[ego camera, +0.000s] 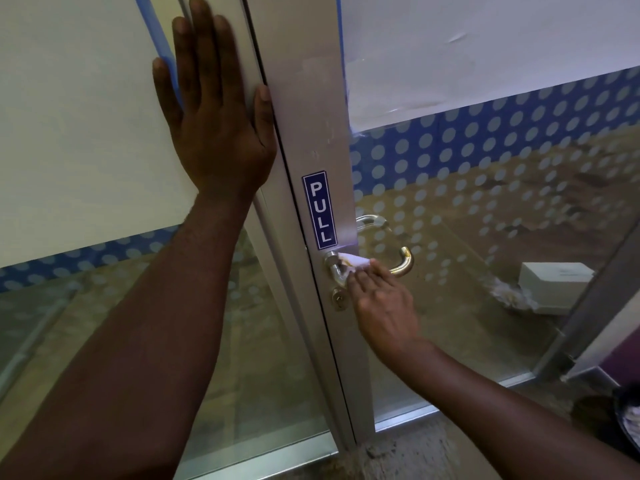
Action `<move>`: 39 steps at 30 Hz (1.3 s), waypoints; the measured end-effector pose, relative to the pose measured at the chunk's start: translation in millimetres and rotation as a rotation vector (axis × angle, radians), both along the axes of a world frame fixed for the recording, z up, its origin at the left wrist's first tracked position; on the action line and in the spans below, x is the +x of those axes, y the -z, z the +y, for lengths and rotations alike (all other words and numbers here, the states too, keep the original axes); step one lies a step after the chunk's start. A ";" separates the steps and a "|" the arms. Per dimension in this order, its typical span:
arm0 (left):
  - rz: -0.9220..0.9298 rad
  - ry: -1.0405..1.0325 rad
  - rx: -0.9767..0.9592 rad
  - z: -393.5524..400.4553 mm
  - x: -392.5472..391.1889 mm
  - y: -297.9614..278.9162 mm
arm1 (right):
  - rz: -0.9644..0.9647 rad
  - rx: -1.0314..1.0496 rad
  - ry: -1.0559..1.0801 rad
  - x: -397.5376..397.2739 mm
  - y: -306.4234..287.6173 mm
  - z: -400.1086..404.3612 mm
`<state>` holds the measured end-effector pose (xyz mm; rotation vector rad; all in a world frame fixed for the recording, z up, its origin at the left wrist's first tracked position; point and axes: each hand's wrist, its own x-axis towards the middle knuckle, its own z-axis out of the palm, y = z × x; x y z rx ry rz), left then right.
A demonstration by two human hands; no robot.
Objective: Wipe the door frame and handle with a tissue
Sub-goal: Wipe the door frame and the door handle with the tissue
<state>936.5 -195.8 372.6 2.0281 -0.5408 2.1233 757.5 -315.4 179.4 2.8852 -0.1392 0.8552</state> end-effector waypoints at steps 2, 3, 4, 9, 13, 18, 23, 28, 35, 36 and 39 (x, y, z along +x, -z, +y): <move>-0.009 -0.007 -0.005 -0.1 1.1 0.9 | 0.019 -0.059 -0.007 8.9 4.2 18.4; -0.013 -0.011 -0.009 0.2 1.8 0.8 | 0.027 -0.065 -0.021 12.3 5.2 24.0; -0.017 -0.014 -0.012 0.6 2.7 0.5 | 0.027 -0.058 -0.024 13.7 4.8 25.8; -0.016 -0.035 -0.016 -0.6 3.6 0.4 | -0.111 0.015 -0.045 -4.4 8.4 -12.2; 0.003 -0.034 -0.020 -0.4 2.9 0.6 | -0.158 0.037 -0.043 -10.2 13.0 -27.1; -0.027 -0.044 -0.012 0.6 4.5 -0.3 | -0.129 0.030 -0.158 9.1 14.8 4.2; 0.021 -0.016 -0.015 0.2 -1.0 -0.5 | -0.174 0.066 -0.169 -9.1 17.2 -39.0; 0.027 -0.006 -0.011 -1.2 -5.7 0.5 | -0.212 0.090 -0.117 -11.1 19.5 -46.4; -0.021 -0.034 -0.028 0.0 3.9 1.1 | -0.280 0.126 -0.194 -6.9 25.6 -38.5; -0.031 -0.035 -0.027 -0.2 4.6 1.1 | -0.310 0.134 -0.173 -9.7 26.4 -48.6; -0.045 -0.039 -0.027 -0.4 6.5 1.4 | -0.354 0.104 -0.133 -10.9 26.5 -63.9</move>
